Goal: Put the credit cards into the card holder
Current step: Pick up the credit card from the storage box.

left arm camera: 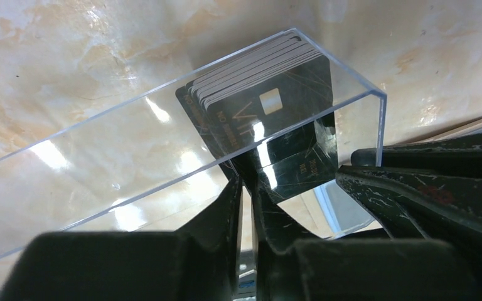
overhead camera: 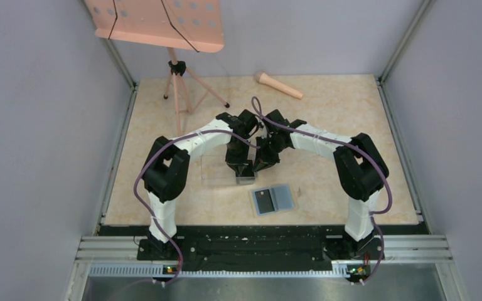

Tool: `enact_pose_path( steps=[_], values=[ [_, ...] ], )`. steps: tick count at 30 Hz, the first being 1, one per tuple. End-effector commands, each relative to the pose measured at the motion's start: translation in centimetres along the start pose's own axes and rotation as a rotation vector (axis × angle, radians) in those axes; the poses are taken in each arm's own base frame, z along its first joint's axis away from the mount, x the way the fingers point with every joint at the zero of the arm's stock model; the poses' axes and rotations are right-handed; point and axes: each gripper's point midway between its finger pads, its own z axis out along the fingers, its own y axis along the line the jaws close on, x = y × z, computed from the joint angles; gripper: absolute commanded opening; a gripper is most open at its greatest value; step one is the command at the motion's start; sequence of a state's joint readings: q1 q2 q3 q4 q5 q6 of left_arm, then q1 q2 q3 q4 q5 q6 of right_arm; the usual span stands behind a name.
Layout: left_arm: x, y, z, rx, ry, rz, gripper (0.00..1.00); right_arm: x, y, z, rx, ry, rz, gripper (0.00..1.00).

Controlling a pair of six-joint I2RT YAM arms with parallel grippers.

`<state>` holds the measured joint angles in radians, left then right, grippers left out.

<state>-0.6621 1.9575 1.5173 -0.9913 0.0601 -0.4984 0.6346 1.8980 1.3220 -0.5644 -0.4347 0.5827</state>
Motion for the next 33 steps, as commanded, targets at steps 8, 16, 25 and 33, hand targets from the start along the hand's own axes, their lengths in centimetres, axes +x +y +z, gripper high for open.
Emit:
enact_pose_path(
  steps=[8,16,25,33],
  values=[
    [-1.3,-2.1,-1.7,0.089,-0.060,0.013,0.00,-0.9,3.9,-2.2,-0.120,-0.058,-0.078,0.00],
    [-2.1,-2.9,-3.1,0.133,-0.111,-0.005,0.00,-0.8,3.7,-2.2,-0.117,-0.056,-0.075,0.00],
    [-2.3,-3.6,-3.8,0.217,-0.133,-0.061,0.09,-0.6,3.7,-2.1,-0.116,-0.054,-0.074,0.00],
    [-1.8,-2.7,-3.2,0.202,-0.112,-0.073,0.17,-0.6,3.7,-2.1,-0.115,-0.053,-0.074,0.00]
  ],
)
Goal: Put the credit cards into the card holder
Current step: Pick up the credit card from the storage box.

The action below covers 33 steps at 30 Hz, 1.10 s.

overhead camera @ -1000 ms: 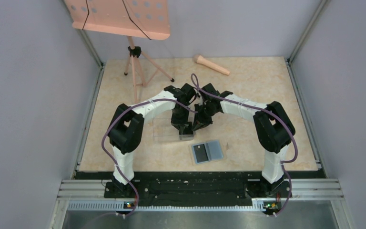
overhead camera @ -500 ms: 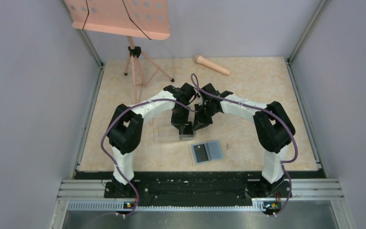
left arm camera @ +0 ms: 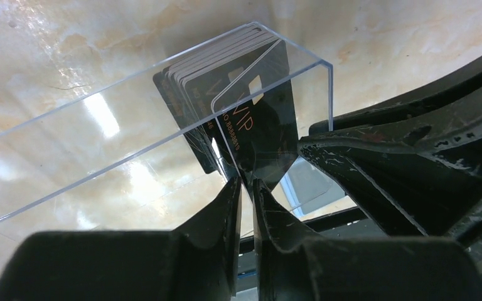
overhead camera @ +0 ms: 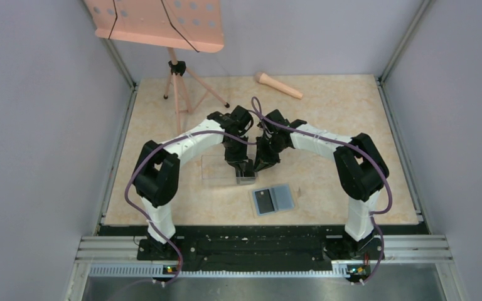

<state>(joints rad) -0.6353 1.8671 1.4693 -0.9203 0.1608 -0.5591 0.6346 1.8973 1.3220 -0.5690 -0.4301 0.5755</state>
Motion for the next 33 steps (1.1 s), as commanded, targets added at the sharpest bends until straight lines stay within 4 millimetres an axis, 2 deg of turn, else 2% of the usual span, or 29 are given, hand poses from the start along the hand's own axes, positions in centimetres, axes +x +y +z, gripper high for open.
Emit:
enact_pose_path(
  steps=[1,8,18,26,33],
  values=[
    [-1.0,-1.0,-0.5,0.046,-0.045,0.008,0.17,-0.7,3.8,-2.1,-0.122,-0.055,-0.069,0.00],
    [-0.1,1.2,0.6,-0.054,0.002,0.038,0.17,-0.6,3.8,-2.1,-0.121,-0.053,-0.069,0.00],
    [0.1,0.7,1.8,-0.083,0.053,0.088,0.20,-0.5,3.9,-2.1,-0.121,-0.053,-0.070,0.00],
    [-0.7,-0.2,0.2,-0.059,-0.006,0.088,0.15,-0.5,3.9,-2.2,-0.121,-0.053,-0.069,0.00],
    [-1.3,-0.6,-1.0,-0.059,-0.034,0.094,0.15,-0.6,3.9,-2.2,-0.122,-0.056,-0.069,0.00]
  ],
)
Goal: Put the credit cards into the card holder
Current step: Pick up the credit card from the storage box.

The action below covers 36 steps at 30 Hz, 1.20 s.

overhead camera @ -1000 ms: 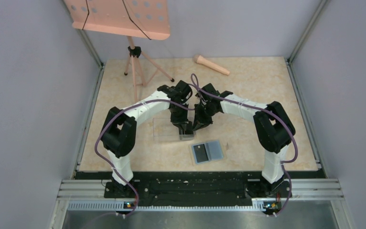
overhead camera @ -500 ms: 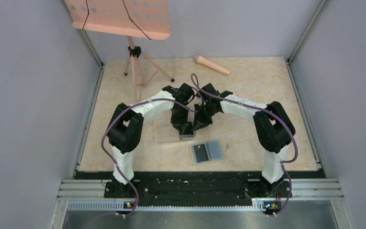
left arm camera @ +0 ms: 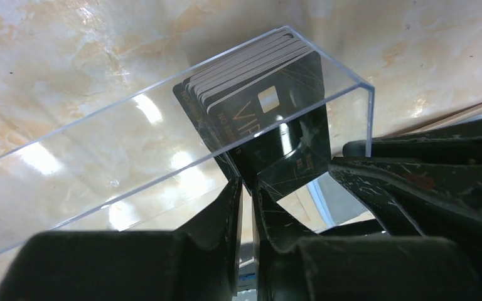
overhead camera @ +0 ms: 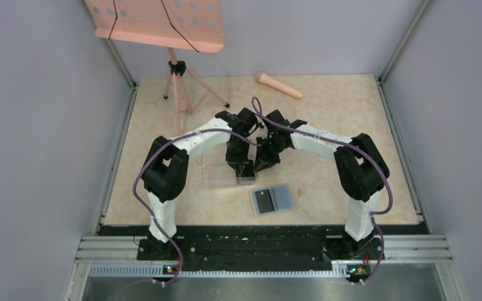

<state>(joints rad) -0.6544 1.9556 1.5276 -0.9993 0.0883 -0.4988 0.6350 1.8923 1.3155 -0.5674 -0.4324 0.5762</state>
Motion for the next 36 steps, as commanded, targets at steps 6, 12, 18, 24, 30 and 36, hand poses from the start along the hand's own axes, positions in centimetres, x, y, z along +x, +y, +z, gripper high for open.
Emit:
enact_pose_path(
  steps=[6,12,18,24,30,36],
  values=[
    [-1.8,-1.6,-3.1,0.034,-0.094,0.043,0.20,-0.6,3.9,-2.0,-0.118,-0.053,-0.069,0.00],
    [-1.8,-2.1,-3.1,0.051,-0.098,0.039,0.19,-0.6,3.8,-2.0,-0.116,-0.053,-0.068,0.00],
    [-2.0,-2.1,-3.5,0.049,-0.105,0.042,0.20,-0.6,3.8,-2.0,-0.117,-0.053,-0.069,0.00],
    [-1.0,-0.9,-2.0,-0.012,-0.042,0.060,0.20,-0.6,3.9,-2.0,-0.118,-0.054,-0.070,0.00],
    [-1.0,-0.8,-1.6,-0.024,-0.030,0.069,0.21,-0.6,3.8,-1.9,-0.116,-0.050,-0.068,0.00],
    [-0.8,-0.8,-0.8,-0.029,-0.011,0.069,0.21,-0.5,3.8,-2.0,-0.117,-0.051,-0.070,0.00]
  ],
)
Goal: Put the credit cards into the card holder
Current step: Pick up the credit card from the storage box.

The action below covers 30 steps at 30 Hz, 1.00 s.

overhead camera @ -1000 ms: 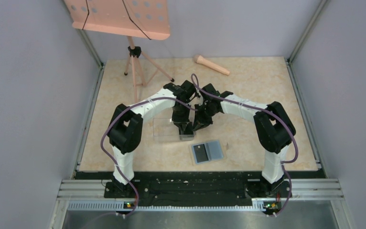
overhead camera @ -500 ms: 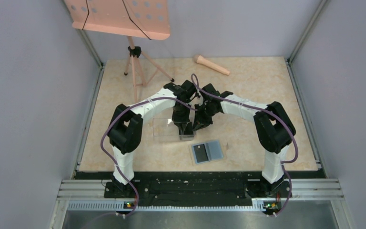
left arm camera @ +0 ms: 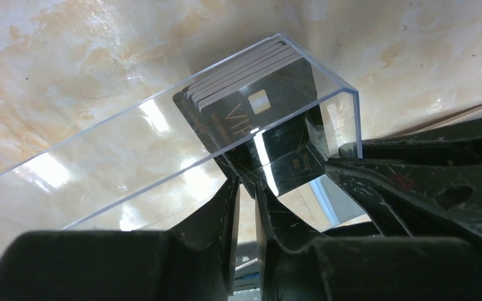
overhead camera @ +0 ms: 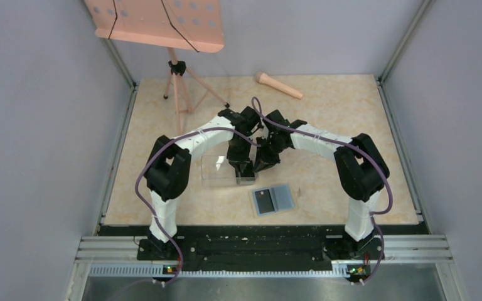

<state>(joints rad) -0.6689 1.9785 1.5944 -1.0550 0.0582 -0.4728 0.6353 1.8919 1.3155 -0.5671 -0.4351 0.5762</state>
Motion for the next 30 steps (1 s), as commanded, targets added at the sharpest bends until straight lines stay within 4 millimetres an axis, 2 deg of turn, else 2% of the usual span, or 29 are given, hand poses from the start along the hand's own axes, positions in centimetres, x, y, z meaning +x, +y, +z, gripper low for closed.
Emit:
enact_pose_path(
  steps=[1,8,13,16,18,22,26,30],
  values=[
    [-0.3,-0.5,0.0,0.000,-0.007,0.029,0.21,-0.6,3.7,-1.9,-0.114,-0.052,-0.068,0.00],
    [0.2,-0.7,1.2,0.007,0.016,0.028,0.20,-0.6,3.8,-2.0,-0.117,-0.052,-0.069,0.00],
    [0.2,-1.8,0.9,0.054,0.007,0.019,0.13,-0.7,3.9,-2.0,-0.119,-0.054,-0.071,0.00],
    [-0.2,-2.5,0.2,0.094,-0.028,0.011,0.07,-0.8,3.9,-2.1,-0.119,-0.055,-0.070,0.00],
    [-0.5,-2.7,-0.5,0.112,-0.054,0.005,0.07,-0.7,3.9,-2.0,-0.118,-0.054,-0.070,0.00],
    [-0.8,-2.4,-1.7,0.132,-0.101,-0.032,0.13,-0.6,3.8,-2.0,-0.117,-0.051,-0.068,0.00],
    [-0.8,-1.4,-2.5,0.192,-0.136,-0.103,0.25,-0.6,3.9,-2.1,-0.118,-0.052,-0.068,0.00],
    [-0.5,-0.3,-2.9,0.254,-0.155,-0.166,0.28,-0.6,4.2,-2.4,-0.129,-0.057,-0.062,0.00]
  ],
)
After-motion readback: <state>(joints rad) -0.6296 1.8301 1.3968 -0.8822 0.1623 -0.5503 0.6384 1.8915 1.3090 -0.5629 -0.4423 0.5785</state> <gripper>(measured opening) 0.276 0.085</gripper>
